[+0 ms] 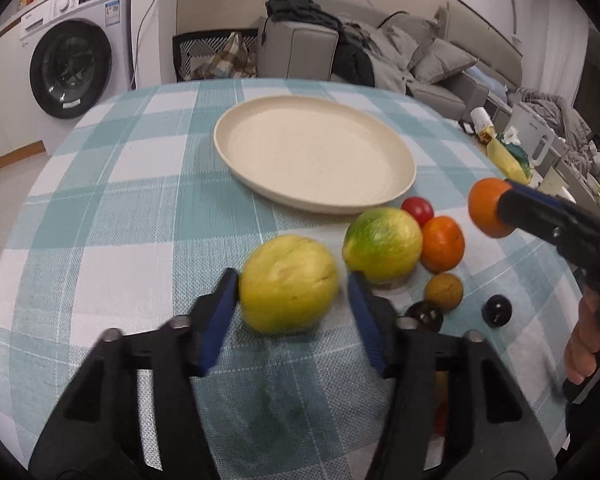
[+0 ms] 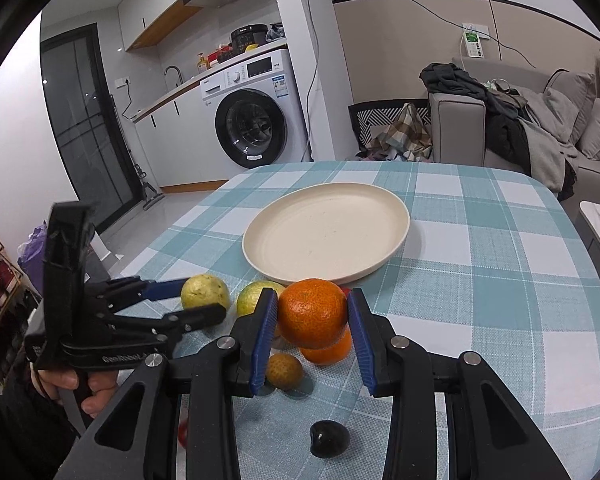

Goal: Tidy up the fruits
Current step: 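Lift the orange with right gripper while left gripper carries the yellow-green fruit toward the plate, then lower both fruits into the cream plate and open both grippers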

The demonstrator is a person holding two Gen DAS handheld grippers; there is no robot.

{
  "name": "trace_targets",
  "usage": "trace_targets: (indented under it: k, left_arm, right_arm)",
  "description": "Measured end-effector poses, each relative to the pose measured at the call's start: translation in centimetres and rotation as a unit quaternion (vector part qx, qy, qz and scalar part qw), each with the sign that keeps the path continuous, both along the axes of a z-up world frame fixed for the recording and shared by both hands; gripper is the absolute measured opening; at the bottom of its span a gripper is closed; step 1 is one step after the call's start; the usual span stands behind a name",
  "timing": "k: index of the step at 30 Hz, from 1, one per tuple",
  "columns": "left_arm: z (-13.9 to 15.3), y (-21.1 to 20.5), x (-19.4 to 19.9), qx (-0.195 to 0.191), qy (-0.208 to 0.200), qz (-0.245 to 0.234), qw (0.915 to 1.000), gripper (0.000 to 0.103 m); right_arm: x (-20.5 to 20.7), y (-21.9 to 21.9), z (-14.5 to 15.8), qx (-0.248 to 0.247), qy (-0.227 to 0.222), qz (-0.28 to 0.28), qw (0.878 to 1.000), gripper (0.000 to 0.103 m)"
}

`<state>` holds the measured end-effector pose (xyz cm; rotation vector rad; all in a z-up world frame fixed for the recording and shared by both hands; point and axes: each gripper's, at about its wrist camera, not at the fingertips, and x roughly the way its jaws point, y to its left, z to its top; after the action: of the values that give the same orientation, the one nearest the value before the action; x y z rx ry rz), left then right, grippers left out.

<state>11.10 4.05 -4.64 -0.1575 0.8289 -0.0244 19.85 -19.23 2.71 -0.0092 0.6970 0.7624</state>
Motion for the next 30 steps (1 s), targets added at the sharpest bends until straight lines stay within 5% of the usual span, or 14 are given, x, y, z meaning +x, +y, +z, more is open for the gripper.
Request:
trace_targets:
  k: [17,30]
  left_arm:
    - [3.1,0.2,0.6,-0.016,-0.075,0.003,0.9970,0.047]
    - [2.5,-0.3,4.7,-0.011,-0.078,-0.002,0.9969,0.047]
  right_arm:
    - [2.1,1.3,-0.4,0.000,0.015,-0.003,1.000,0.037]
    - [6.5,3.8,-1.6,0.008,0.062,-0.041,0.997,0.037]
